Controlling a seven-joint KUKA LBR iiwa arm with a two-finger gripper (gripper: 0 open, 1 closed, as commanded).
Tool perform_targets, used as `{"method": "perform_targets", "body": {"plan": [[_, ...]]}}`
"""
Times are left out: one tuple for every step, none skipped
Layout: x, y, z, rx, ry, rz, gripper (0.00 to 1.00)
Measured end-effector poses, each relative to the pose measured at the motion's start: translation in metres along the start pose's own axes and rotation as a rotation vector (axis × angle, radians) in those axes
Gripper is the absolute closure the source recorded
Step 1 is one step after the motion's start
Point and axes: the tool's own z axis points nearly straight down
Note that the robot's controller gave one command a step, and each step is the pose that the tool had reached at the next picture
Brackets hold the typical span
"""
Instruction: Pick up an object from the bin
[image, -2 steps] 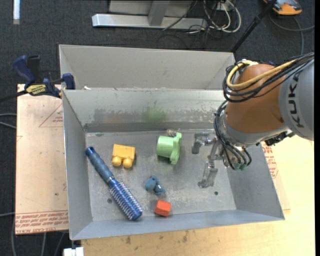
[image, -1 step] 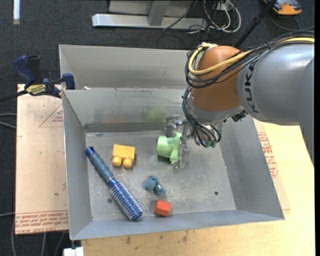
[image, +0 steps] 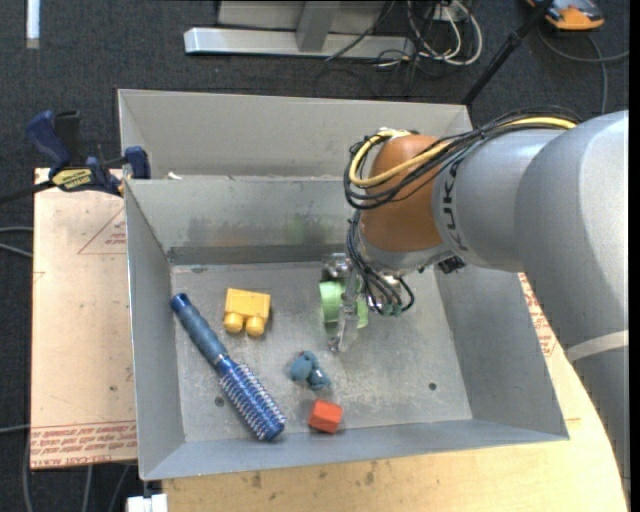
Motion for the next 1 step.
{"method": "perform_targets", "body": {"plan": [[-0.0023,0.0001,-0.0059,0.000,-0.009,-0.001,1.00]]}}
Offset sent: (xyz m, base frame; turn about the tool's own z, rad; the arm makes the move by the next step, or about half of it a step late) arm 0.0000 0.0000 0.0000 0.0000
